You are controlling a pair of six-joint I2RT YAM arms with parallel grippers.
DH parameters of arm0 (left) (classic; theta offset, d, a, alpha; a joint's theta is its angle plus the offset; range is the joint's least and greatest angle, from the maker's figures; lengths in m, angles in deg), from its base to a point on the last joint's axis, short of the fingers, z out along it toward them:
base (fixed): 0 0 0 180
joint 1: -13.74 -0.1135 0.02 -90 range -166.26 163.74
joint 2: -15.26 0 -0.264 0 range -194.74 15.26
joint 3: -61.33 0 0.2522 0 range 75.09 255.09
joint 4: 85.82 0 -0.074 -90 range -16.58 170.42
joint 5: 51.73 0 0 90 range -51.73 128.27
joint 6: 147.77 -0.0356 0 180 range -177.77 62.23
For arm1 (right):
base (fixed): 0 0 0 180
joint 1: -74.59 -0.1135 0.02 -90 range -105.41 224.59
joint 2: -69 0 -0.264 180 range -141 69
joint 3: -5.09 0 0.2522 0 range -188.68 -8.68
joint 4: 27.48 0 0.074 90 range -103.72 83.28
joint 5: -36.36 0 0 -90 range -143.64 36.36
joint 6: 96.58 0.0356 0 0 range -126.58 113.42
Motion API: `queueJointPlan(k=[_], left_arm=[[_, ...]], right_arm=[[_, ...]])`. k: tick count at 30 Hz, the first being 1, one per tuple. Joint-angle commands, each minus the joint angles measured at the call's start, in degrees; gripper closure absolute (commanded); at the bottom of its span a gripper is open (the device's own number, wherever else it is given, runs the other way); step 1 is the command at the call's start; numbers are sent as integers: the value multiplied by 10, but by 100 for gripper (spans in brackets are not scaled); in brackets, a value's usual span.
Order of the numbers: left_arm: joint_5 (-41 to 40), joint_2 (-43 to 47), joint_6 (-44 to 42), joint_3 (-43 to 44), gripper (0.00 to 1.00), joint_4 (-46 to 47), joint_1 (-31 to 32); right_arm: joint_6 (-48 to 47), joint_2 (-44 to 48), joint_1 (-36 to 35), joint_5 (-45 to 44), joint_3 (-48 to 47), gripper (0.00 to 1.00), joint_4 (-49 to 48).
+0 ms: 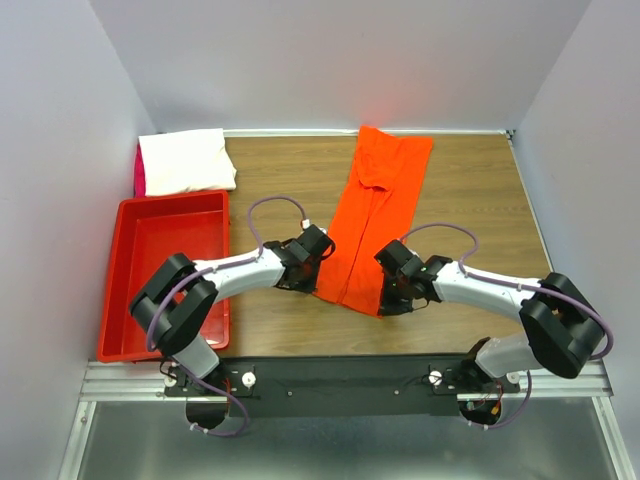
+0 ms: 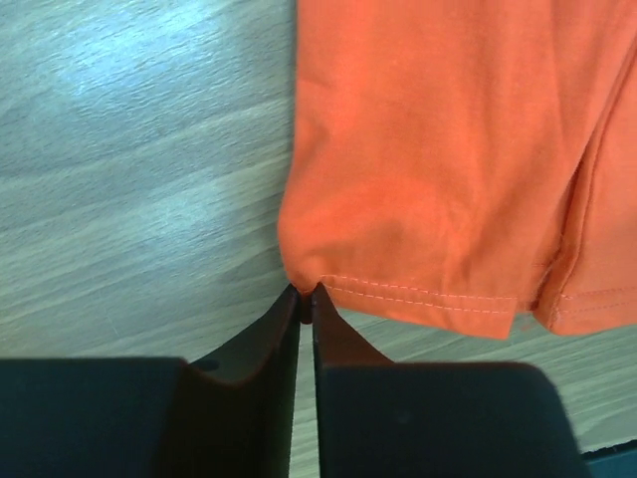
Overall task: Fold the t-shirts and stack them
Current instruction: Fold the tshirt
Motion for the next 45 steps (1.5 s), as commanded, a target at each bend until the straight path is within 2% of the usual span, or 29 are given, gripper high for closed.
queueJointPlan(k=[1,3,7,11,15,17,19,22,25,31,35,39,45], left_arm=[[12,-12,18,-34,95,-7,15],[29,5,25,-43,100,-17,33],[54,59,67,-59,100,-58,101],[99,128,161,-90,100,-93,208],[133,191,317,-113,100,-95,337],[123,204,344,-104,100,-106,368],[114,206,339,-96,100,-112,368],[96,204,305,-81,100,-111,325],[73,210,249,-59,100,-111,249],[16,186,103,18,100,-92,76],[1,129,51,64,100,-61,18],[-13,74,43,89,100,-9,-8],[-29,28,33,115,100,17,-34]], right_arm=[[-33,-2,-4,14,8,94,9],[-40,5,-4,33,10,99,12],[-45,37,-21,77,12,99,27],[-38,57,-82,90,5,99,88],[-2,90,-132,95,10,99,147],[10,105,-141,99,18,99,162],[11,128,-140,87,13,99,175],[-2,125,-137,15,-36,99,230],[-32,90,-117,-58,-102,99,275],[-150,36,16,-84,-195,99,242],[-211,-36,70,-90,-267,99,212],[-257,-106,97,-93,-316,99,171],[-277,-148,135,-76,-352,99,124]])
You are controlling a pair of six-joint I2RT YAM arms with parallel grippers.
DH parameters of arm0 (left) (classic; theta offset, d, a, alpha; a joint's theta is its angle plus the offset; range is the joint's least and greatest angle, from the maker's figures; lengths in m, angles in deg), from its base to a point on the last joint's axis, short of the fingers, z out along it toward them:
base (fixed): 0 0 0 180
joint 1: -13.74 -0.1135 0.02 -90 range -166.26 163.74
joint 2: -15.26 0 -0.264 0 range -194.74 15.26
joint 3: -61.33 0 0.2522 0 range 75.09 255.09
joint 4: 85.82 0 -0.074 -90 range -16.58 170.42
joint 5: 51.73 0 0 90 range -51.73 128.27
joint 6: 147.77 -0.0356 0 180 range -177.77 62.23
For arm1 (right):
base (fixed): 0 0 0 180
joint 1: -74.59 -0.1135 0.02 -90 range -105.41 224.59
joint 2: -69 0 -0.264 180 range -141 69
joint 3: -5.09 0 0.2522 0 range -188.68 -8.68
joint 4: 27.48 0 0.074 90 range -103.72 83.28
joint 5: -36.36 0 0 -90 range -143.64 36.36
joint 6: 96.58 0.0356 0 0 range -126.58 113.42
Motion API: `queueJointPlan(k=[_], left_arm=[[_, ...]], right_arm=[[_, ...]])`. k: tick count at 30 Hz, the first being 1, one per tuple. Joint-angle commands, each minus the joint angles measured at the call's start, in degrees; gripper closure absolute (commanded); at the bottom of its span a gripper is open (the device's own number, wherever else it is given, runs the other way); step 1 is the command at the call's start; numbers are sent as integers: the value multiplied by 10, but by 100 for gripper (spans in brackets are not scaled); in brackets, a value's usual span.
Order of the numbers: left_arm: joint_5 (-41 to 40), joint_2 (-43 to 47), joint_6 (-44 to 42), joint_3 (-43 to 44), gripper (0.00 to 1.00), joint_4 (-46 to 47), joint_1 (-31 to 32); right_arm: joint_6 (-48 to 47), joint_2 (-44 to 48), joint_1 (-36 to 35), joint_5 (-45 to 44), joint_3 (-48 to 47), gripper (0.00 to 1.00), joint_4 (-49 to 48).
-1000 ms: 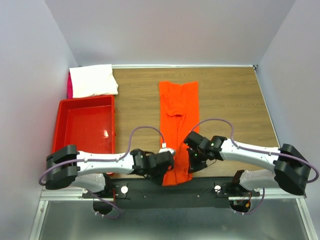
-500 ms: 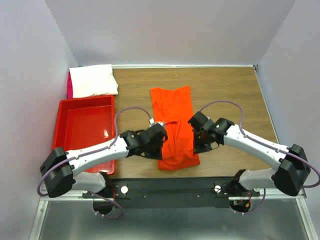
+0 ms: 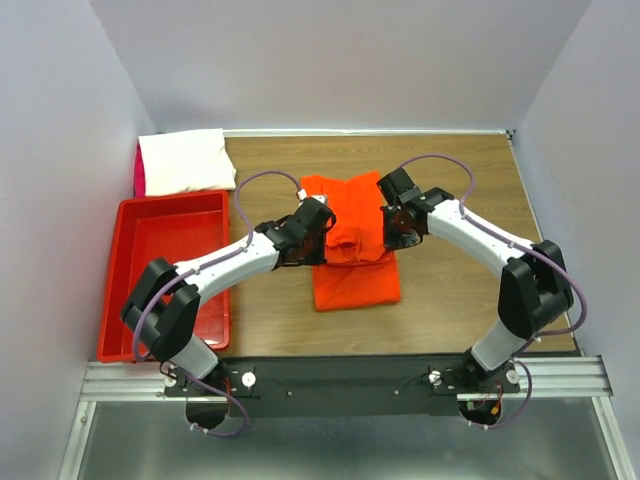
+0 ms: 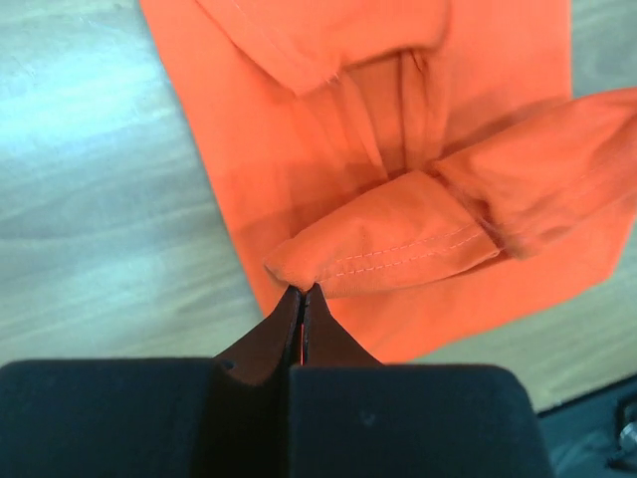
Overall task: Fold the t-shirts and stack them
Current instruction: Fold the tshirt
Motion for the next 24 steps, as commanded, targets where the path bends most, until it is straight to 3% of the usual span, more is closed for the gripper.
queueJointPlan(k=[1,17,24], left_arm=[[-35,-15,-24,23,100,33,-17],[-38,-61,-26,-17,100,99,-62],[-72,-60,-32,1,100,88,-67]], right_arm=[[-39,-22,18,-6,-36,99,-41],[-88,-84,71,11,-48,99,-113],[-98,-108,75,23,-50,98,-134]])
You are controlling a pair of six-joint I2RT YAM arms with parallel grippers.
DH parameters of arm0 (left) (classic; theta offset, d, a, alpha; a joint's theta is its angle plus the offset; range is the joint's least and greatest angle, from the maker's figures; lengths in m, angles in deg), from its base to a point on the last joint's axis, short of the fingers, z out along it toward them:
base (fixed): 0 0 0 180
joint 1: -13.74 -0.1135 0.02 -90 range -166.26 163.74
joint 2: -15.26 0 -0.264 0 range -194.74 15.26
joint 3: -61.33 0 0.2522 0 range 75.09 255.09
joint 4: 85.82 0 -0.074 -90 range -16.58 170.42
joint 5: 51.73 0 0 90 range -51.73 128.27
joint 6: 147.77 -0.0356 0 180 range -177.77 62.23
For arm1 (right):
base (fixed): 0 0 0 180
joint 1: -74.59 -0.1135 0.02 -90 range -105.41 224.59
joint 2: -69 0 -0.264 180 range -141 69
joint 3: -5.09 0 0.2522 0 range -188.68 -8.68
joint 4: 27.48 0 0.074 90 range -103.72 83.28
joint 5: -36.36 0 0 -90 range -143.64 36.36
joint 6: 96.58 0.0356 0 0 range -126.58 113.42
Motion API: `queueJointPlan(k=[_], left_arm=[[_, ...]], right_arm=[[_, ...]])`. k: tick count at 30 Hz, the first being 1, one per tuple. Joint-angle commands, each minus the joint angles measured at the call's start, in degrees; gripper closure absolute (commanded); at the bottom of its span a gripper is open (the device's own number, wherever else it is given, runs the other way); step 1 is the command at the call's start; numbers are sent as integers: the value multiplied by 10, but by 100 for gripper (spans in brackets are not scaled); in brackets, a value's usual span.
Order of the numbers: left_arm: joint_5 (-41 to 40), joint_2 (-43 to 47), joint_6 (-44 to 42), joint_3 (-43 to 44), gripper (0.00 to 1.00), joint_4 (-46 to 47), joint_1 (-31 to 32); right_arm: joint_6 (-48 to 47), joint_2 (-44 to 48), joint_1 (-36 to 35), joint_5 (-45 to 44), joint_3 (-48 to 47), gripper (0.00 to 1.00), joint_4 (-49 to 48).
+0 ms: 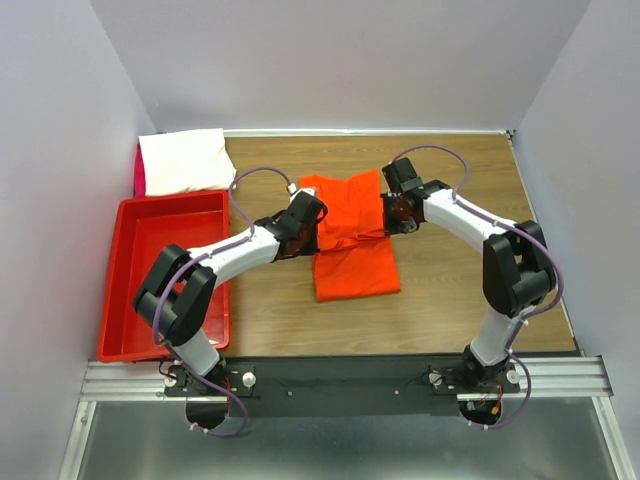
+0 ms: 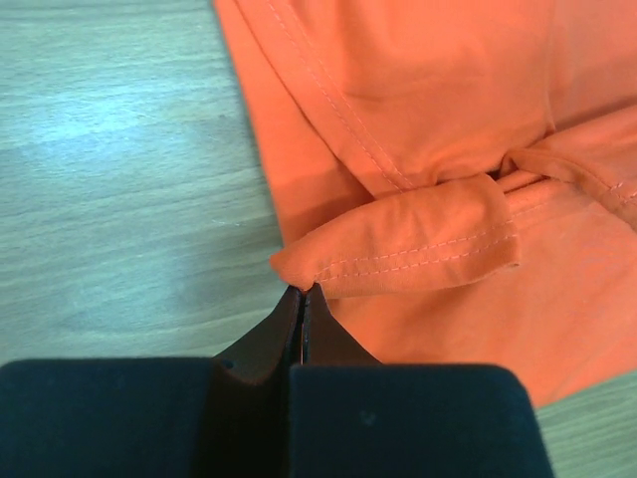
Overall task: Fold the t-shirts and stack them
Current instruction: Fold the tshirt
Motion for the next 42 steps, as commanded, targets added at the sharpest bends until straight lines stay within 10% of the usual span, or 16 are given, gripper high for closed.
queueJointPlan(k=[1,10,14,19,24,28,42], left_arm=[[-49,6,-7,12,100,-3,-3],[-61,-28,-43,35,97,12,-4],[-81,-23,-36,34,64,10,-4],[-103,34,-21,36,38,-3,6],[-119,83,11,20,44,-13,52],[-92,76,49,-11,78,17,108],[-6,-37,55,-34,85,45,142]], right_arm=[[-17,-13,8,2,-8,98,-28],[-13,-29,10,-15,0,91,-46],[-15,-16,10,-21,-8,63,-47],[-12,46,9,-5,-8,57,-48],[0,123,5,80,43,67,-91],[28,144,-2,155,103,87,-131],[52,58,-19,201,181,89,-240]])
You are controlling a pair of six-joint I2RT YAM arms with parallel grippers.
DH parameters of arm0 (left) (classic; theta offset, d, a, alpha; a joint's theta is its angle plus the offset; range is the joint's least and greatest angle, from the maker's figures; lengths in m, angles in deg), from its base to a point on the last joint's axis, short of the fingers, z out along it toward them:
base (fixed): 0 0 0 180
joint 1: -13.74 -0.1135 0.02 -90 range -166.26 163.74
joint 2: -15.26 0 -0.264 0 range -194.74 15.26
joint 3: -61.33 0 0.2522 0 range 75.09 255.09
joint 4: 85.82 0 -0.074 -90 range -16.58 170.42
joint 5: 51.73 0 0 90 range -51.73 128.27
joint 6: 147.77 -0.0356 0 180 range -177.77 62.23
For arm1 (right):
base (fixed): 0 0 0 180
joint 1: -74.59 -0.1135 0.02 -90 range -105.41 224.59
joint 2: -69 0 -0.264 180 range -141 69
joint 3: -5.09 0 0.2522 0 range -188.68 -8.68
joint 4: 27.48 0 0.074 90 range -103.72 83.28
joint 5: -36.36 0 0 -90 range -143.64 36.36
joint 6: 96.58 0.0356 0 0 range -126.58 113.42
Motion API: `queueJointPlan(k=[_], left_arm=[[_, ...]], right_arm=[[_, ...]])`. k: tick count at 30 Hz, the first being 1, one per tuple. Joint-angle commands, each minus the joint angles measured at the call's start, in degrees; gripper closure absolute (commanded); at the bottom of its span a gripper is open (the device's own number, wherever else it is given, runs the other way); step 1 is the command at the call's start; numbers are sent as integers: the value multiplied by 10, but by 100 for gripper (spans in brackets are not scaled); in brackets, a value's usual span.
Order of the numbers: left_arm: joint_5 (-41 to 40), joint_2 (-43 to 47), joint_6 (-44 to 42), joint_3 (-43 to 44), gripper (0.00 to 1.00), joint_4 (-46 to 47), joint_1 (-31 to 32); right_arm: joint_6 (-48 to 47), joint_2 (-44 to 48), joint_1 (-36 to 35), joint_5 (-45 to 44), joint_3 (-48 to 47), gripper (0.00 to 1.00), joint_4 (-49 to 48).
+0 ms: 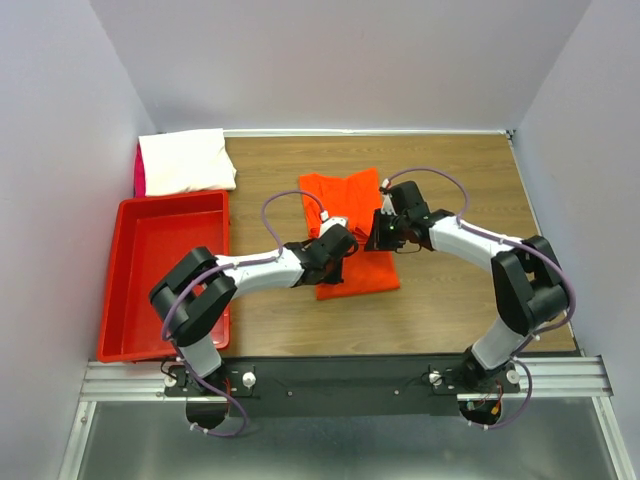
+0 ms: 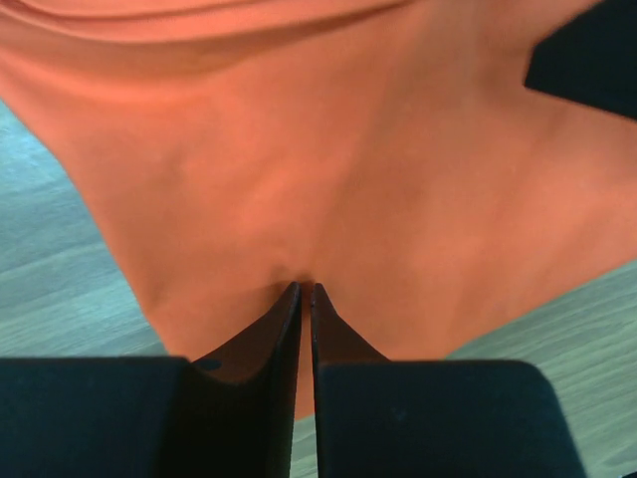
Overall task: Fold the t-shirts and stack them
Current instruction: Fold the tshirt
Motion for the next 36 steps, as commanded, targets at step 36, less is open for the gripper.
queueJointPlan(k=[36], left_arm=[[-28,107,-15,-54,78,21,-46]], right_arm=[[-13,-92,46,129,-53,83,-138]])
